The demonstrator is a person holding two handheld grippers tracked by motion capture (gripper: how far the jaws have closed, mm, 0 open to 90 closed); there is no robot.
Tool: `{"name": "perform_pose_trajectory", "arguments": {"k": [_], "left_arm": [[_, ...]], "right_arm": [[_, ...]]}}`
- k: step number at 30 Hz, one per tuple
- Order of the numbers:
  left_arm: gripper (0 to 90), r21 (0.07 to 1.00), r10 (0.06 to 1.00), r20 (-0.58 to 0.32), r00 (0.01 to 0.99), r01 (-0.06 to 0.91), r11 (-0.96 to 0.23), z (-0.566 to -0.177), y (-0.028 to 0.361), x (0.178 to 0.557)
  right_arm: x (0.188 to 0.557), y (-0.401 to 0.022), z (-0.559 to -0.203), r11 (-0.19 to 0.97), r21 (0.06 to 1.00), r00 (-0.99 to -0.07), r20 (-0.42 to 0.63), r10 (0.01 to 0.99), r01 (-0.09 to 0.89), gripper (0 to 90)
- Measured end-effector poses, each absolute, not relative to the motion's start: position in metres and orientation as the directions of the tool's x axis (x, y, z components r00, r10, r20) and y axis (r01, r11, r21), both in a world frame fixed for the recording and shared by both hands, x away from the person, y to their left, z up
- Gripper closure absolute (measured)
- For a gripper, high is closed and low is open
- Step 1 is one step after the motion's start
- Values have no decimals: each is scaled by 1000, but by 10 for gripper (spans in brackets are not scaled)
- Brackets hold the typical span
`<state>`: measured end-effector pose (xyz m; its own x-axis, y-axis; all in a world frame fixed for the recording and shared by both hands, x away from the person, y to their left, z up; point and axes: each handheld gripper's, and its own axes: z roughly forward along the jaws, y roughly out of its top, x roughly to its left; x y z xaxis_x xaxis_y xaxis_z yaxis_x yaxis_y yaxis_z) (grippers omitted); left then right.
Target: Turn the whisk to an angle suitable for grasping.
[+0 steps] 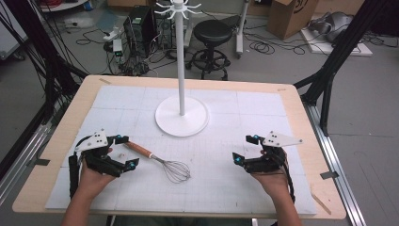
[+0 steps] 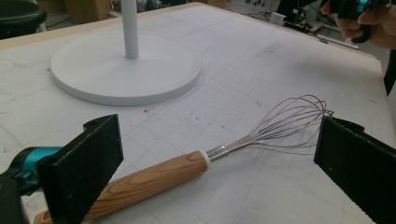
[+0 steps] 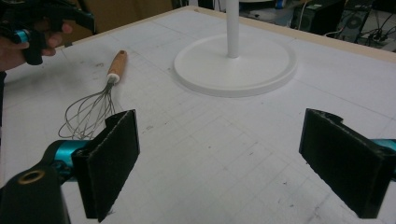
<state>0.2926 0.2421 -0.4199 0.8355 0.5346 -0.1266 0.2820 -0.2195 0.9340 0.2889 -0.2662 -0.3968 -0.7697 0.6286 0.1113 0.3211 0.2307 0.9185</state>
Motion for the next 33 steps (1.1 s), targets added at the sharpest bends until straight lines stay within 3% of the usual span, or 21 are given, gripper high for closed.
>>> {"name": "perform_pose_trajectory", "arguments": {"k": [23, 33], "left_arm": [[19, 897, 504, -79, 860, 282, -340, -419, 224, 295], [19, 867, 472, -40, 881, 265, -422, -406, 216, 314]], "right_arm": [[286, -266, -395, 237, 920, -768, 98, 633, 313, 113], [289, -266, -395, 230, 921, -773, 107, 625, 313, 113]]}}
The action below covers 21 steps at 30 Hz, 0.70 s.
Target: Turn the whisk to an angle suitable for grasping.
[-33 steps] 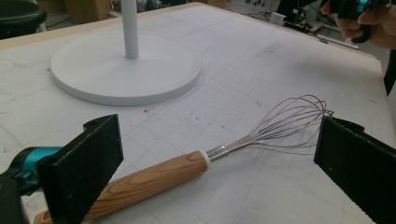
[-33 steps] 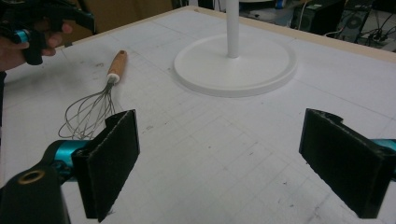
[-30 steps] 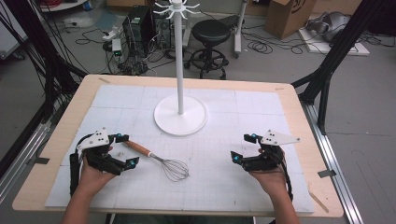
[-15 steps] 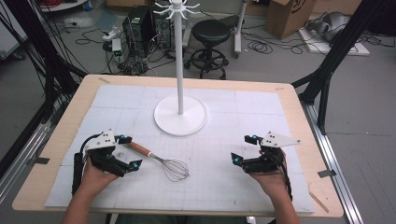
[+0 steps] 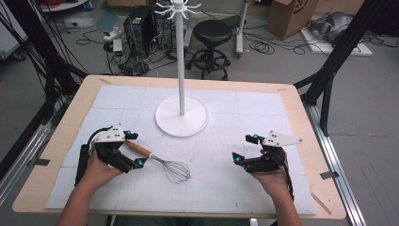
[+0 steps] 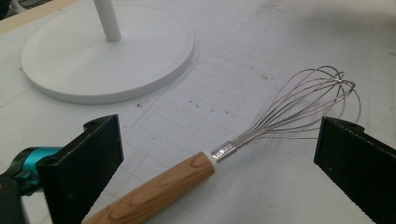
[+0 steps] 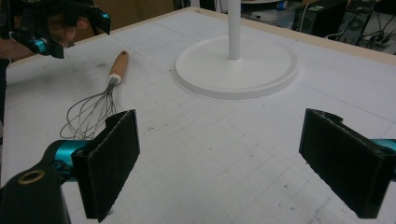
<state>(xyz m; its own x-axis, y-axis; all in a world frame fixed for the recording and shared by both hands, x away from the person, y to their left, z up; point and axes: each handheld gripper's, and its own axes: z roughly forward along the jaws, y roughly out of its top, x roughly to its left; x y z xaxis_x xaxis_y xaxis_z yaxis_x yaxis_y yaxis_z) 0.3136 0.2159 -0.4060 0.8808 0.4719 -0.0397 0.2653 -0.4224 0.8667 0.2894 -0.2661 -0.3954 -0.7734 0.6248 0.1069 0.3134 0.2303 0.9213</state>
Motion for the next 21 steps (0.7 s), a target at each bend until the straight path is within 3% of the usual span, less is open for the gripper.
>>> {"name": "perform_pose_trajectory", "arguments": {"k": [13, 21], "left_arm": [[32, 789, 437, -19, 899, 282, -546, -406, 203, 334], [175, 667, 416, -10, 909, 316, -674, -419, 195, 355]], "right_arm": [[289, -265, -396, 233, 917, -771, 112, 627, 323, 113], [290, -265, -396, 243, 916, -774, 105, 624, 320, 113]]}}
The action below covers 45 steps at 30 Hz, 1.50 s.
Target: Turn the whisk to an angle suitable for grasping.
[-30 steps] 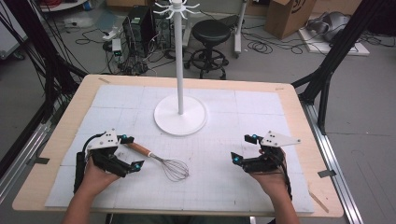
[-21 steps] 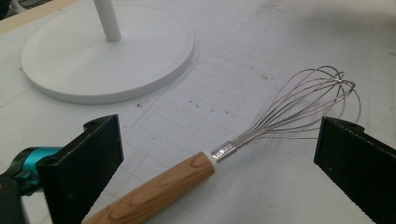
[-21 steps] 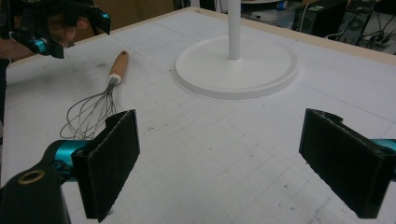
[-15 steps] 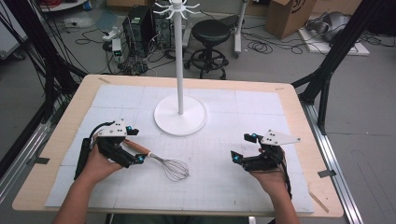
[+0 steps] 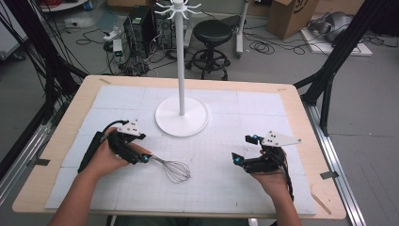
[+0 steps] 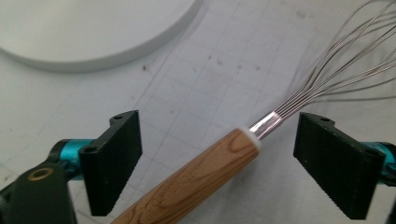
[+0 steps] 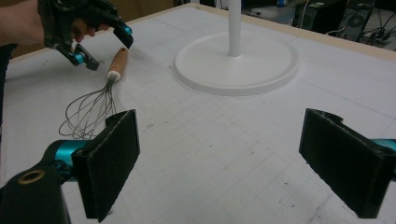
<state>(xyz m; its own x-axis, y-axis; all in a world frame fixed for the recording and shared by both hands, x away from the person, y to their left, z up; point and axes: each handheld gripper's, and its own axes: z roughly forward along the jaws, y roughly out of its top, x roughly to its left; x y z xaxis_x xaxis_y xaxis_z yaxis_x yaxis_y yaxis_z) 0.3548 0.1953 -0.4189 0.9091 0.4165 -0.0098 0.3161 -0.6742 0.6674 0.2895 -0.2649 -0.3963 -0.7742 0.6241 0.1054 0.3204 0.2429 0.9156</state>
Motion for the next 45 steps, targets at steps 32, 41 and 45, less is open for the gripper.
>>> {"name": "perform_pose_trajectory", "arguments": {"k": [32, 41, 45], "left_arm": [[706, 596, 216, 51, 975, 143, -790, -428, 154, 335], [547, 598, 273, 14, 962, 211, -773, -429, 147, 334], [482, 644, 328, -7, 944, 256, -721, -423, 171, 328]], "right_arm": [[287, -269, -394, 230, 922, -767, 101, 633, 311, 113], [288, -268, -394, 233, 920, -768, 104, 632, 315, 113], [287, -270, -394, 229, 921, -766, 105, 634, 315, 113]]}}
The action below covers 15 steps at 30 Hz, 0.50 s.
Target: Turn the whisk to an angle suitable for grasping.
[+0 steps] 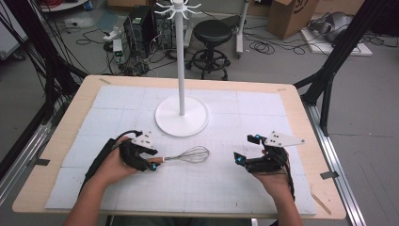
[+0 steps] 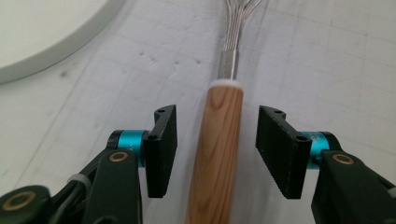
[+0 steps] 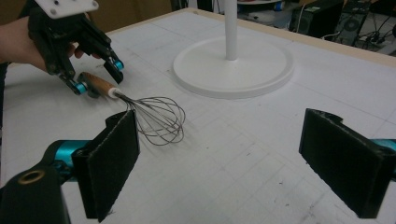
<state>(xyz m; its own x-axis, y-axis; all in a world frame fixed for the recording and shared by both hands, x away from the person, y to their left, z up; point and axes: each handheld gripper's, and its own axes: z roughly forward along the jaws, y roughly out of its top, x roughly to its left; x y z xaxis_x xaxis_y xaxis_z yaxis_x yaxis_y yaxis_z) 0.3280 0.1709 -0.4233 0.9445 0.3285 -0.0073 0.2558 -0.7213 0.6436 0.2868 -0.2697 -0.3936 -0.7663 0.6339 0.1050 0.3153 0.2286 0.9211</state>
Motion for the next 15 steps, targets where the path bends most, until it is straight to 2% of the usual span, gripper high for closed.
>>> {"name": "perform_pose_trajectory", "arguments": {"k": [4, 7, 10, 12, 15], "left_arm": [[474, 692, 396, -35, 918, 308, -653, -425, 201, 322], [491, 692, 414, -41, 910, 324, -645, -428, 211, 320], [527, 689, 383, -40, 923, 303, -659, -430, 208, 319], [610, 661, 350, -28, 936, 280, -696, -434, 202, 321], [664, 645, 309, -8, 951, 241, -725, -434, 193, 321]], "right_arm": [[286, -271, -393, 233, 922, -768, 97, 633, 308, 113], [285, -272, -392, 228, 923, -766, 99, 635, 309, 114], [285, -274, -392, 220, 926, -762, 101, 639, 308, 113], [285, -273, -392, 224, 924, -762, 101, 640, 310, 113], [285, -272, -392, 226, 925, -763, 95, 639, 305, 113]]}}
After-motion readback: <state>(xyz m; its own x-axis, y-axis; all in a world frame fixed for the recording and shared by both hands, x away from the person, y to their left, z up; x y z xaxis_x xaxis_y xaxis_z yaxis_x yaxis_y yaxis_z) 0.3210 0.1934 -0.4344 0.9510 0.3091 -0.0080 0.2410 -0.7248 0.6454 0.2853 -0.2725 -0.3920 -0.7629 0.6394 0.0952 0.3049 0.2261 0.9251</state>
